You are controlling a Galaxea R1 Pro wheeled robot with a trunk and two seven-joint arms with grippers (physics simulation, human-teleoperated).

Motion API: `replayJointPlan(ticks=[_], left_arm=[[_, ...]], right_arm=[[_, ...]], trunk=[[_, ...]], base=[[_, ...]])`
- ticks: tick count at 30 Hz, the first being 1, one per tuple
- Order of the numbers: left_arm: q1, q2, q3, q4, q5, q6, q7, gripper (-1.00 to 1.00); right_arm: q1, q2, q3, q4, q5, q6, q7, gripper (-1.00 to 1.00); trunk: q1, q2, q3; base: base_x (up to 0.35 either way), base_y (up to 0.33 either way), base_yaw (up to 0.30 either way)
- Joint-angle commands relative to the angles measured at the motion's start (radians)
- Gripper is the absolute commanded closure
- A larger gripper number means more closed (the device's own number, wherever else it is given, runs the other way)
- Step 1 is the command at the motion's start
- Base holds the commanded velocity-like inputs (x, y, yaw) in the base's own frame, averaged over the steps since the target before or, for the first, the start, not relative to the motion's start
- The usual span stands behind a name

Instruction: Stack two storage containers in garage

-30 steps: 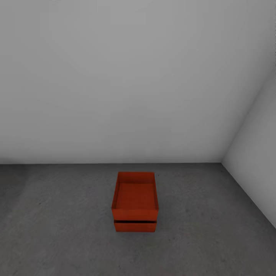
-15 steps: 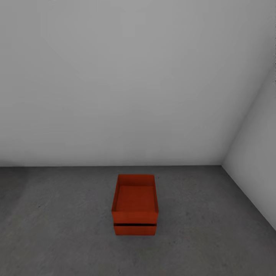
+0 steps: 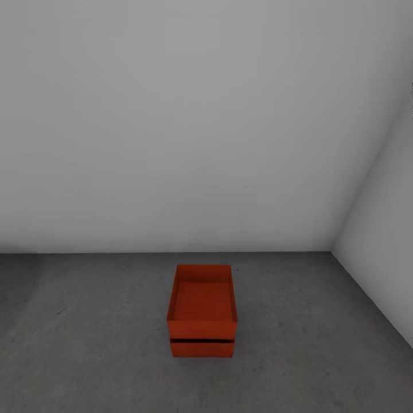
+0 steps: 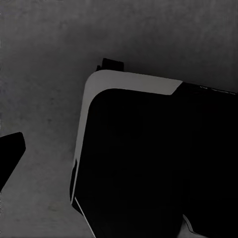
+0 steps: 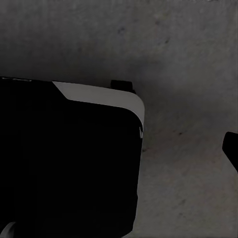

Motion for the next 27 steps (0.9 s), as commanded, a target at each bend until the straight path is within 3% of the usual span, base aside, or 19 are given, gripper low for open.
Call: replayJointPlan(ticks=[1,10,18,27], left_arm=[[0.000,0.001,-0.009,0.000,0.010,0.001,-0.004,-1.00],[0.000,0.001,-0.008,-0.017,0.010,0.001,-0.004,-1.00],[0.000,0.002,-0.009,-0.019,0.009,0.001,-0.004,-1.00],[0.000,0.002,-0.009,-0.020,0.009,0.001,-0.004,-1.00]], right_arm=[[-0.001,0.001,0.009,0.003,-0.010,-0.006,-0.002,-1.00],[-0.001,0.001,0.009,0.003,-0.009,-0.006,0.010,-1.00],[-0.001,0.000,0.009,0.003,-0.005,-0.006,0.074,-1.00],[-0.001,0.001,0.009,0.004,-0.007,-0.004,0.065,-1.00]], trunk=[[0.000,-0.001,0.001],[0.000,-0.001,0.015],[0.000,-0.001,0.028],[0.000,-0.001,0.043]], base=[[0.000,0.000,0.000],[0.000,0.000,0.000],[0.000,0.000,0.000],[0.000,0.000,0.000]])
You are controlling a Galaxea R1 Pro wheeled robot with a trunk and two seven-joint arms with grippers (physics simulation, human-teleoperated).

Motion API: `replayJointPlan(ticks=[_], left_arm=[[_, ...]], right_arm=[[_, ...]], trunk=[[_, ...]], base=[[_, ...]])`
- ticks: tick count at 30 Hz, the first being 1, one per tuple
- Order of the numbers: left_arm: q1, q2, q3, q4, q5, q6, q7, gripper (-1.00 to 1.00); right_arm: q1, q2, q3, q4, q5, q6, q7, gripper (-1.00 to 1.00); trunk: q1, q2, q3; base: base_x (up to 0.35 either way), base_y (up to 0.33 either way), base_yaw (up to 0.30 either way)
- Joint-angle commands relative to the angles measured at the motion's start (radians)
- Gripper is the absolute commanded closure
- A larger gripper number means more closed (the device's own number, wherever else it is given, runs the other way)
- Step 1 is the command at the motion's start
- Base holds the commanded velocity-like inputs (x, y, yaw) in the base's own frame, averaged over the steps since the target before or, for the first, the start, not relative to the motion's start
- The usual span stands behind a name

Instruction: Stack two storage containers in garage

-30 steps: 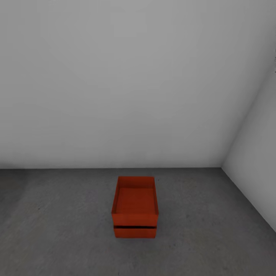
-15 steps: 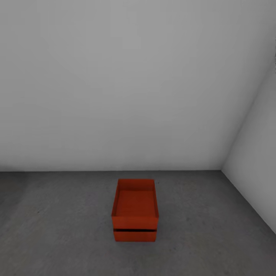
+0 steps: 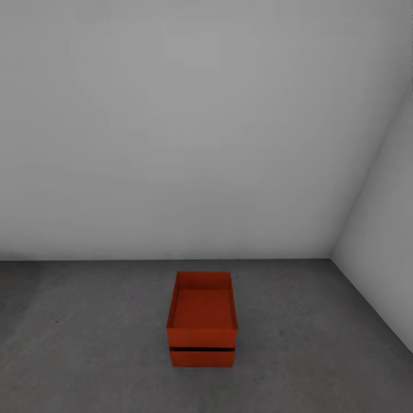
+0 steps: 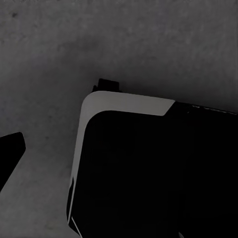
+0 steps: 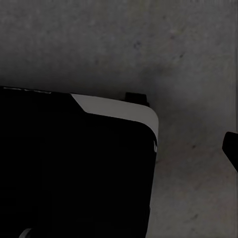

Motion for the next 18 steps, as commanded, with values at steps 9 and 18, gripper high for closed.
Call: replayJointPlan(ticks=[9,18], left_arm=[[-0.001,0.001,-0.008,0.000,0.010,0.001,-0.003,-1.00],[-0.001,0.001,-0.008,0.000,0.010,0.001,-0.003,-1.00]], right_arm=[[-0.001,-0.001,0.009,0.004,-0.011,-0.006,-0.003,-1.00],[-0.001,-0.002,0.009,0.003,-0.011,-0.007,-0.003,-1.00]], trunk=[[0.000,-0.001,0.013],[0.000,-0.001,0.028]], base=[[0.000,0.000,0.000],[0.000,0.000,0.000]])
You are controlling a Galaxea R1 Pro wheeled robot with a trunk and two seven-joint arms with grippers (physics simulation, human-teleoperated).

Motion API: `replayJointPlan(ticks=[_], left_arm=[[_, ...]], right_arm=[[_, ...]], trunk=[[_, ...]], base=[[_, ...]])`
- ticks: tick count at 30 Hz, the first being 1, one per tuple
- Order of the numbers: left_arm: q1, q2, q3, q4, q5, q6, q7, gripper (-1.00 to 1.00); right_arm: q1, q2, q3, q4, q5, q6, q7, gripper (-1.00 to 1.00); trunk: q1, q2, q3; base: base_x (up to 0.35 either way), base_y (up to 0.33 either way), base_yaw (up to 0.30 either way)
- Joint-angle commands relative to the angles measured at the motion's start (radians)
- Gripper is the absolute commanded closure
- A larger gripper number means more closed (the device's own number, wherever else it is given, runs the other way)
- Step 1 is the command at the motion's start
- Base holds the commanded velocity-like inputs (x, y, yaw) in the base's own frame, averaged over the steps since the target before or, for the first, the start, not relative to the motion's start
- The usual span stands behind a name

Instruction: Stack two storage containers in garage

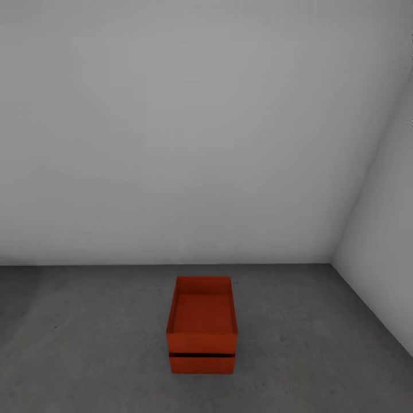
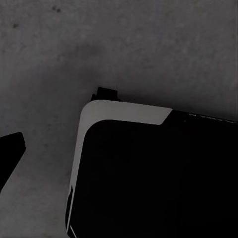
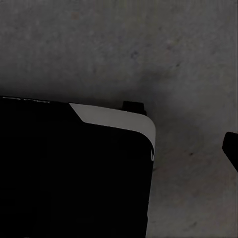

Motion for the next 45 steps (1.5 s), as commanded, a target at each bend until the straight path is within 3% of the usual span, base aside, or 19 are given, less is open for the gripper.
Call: replayJointPlan(ticks=[1,9,45], left_arm=[[-0.001,0.001,-0.008,0.000,0.010,0.001,-0.003,-1.00],[-0.001,0.000,-0.008,0.000,0.010,0.001,-0.003,-1.00],[-0.001,0.001,-0.008,0.000,0.010,0.001,-0.003,-1.00]], right_arm=[[-0.001,0.001,0.009,0.003,-0.010,-0.006,-0.002,-1.00],[-0.001,-0.021,0.010,0.003,-0.009,-0.007,-0.002,-1.00],[-0.001,-0.018,0.014,0.003,-0.001,-0.013,0.012,-1.00]], trunk=[[0.000,-0.001,0.000],[0.000,-0.001,0.013],[0.000,-0.001,0.072]], base=[[0.000,0.000,0.000],[0.000,0.000,0.000],[0.000,0.000,0.000]])
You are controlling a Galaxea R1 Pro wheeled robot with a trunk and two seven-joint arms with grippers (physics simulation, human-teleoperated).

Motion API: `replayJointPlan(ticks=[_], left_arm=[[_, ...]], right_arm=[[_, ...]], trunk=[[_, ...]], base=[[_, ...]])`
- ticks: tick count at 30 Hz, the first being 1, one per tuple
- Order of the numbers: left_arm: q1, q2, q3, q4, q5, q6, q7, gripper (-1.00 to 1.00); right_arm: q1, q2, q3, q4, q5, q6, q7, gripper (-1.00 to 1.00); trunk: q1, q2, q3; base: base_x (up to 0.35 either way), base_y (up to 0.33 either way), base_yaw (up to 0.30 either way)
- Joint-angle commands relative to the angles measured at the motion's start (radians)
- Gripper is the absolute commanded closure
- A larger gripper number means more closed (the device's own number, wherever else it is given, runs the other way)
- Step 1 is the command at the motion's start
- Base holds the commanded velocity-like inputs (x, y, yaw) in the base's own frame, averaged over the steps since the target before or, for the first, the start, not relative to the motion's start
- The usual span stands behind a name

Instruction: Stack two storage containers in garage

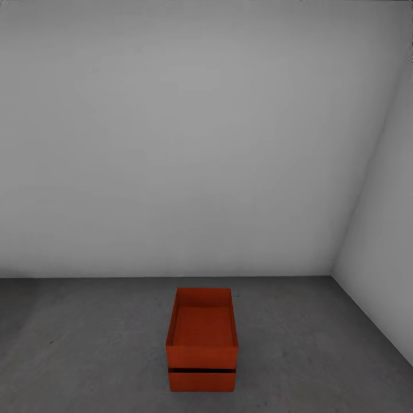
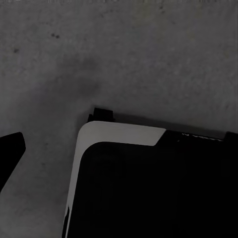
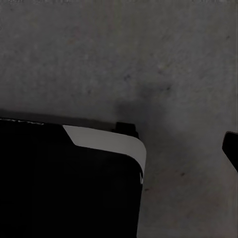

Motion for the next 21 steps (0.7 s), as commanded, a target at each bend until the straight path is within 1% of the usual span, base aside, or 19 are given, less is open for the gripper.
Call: replayJointPlan(ticks=[1,5,8,15,21], left_arm=[[-0.001,0.000,-0.008,0.000,0.010,0.001,-0.003,-1.00],[-0.001,0.000,-0.007,0.000,0.010,0.001,-0.003,-1.00],[-0.001,0.000,-0.008,0.000,0.010,0.001,-0.003,-1.00],[-0.001,0.000,-0.007,0.000,0.010,0.001,-0.003,-1.00],[-0.001,0.000,-0.008,0.000,0.010,0.001,-0.003,-1.00]], right_arm=[[-0.001,0.001,0.009,0.003,-0.009,-0.007,-0.001,-1.00],[-0.002,0.001,0.010,0.002,0.011,-0.008,-0.001,-1.00],[-0.002,0.005,0.008,0.002,0.034,-0.008,-0.004,-1.00],[-0.001,0.008,0.001,0.003,0.016,-0.007,0.002,-1.00],[-0.001,0.004,0.000,0.003,0.010,-0.008,0.002,-1.00]], trunk=[[0.000,-0.001,0.000],[0.000,-0.001,0.007],[0.000,-0.001,0.012],[0.000,-0.001,0.023],[0.000,-0.001,0.033]], base=[[0.000,0.000,0.000],[0.000,0.000,0.000],[0.000,0.000,0.000],[0.000,0.000,0.000],[0.000,0.000,0.000]])
